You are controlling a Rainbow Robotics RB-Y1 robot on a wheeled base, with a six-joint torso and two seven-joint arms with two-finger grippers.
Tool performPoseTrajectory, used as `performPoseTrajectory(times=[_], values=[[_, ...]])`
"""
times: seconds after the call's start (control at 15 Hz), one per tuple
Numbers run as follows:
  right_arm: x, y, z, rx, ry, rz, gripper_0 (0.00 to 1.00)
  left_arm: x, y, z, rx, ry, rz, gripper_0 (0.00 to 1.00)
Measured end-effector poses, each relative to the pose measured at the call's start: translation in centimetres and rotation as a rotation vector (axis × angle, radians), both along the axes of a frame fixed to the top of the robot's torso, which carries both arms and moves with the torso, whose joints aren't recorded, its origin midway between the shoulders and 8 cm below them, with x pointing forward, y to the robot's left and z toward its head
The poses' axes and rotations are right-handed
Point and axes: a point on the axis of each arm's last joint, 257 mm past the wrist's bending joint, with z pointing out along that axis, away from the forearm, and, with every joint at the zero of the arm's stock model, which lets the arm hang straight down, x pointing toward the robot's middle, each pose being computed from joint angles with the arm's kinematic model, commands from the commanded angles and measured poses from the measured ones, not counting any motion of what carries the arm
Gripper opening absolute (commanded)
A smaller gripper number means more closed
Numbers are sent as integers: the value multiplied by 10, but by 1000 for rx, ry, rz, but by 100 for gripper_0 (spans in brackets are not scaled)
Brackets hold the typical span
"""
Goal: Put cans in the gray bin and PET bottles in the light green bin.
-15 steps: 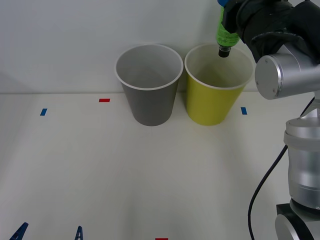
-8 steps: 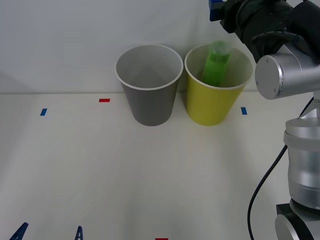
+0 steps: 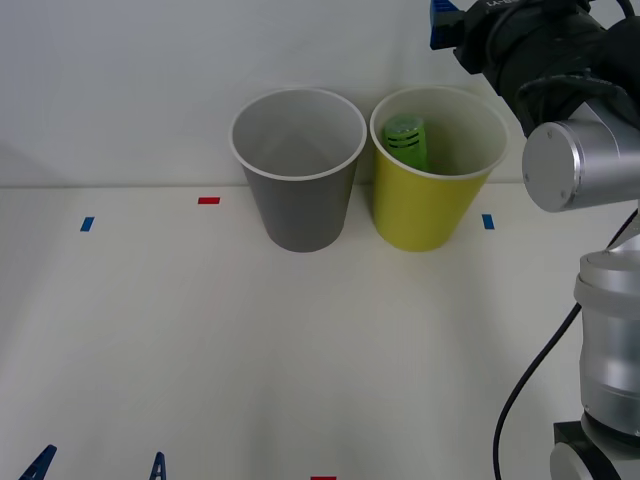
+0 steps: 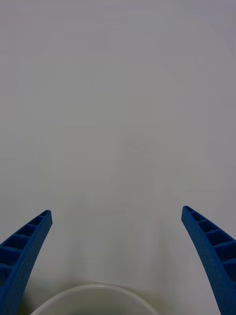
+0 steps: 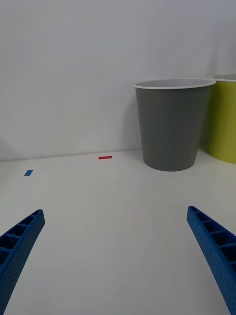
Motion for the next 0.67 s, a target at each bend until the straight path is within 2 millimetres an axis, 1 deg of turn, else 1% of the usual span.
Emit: performPoseTrajectory(times=[0.13,0.27,0.4,0.67], values=[[-22,-13,-10,11,-7,-20,89,0,0,0,0,0,0,100],[-43,-16,-24,34,4,5,89,0,0,0,0,0,0,100],[-60,-22,-36,43,7,4,89,0,0,0,0,0,0,100],[-94,-39,-72,62,21,-26,89,0,0,0,0,0,0,100]])
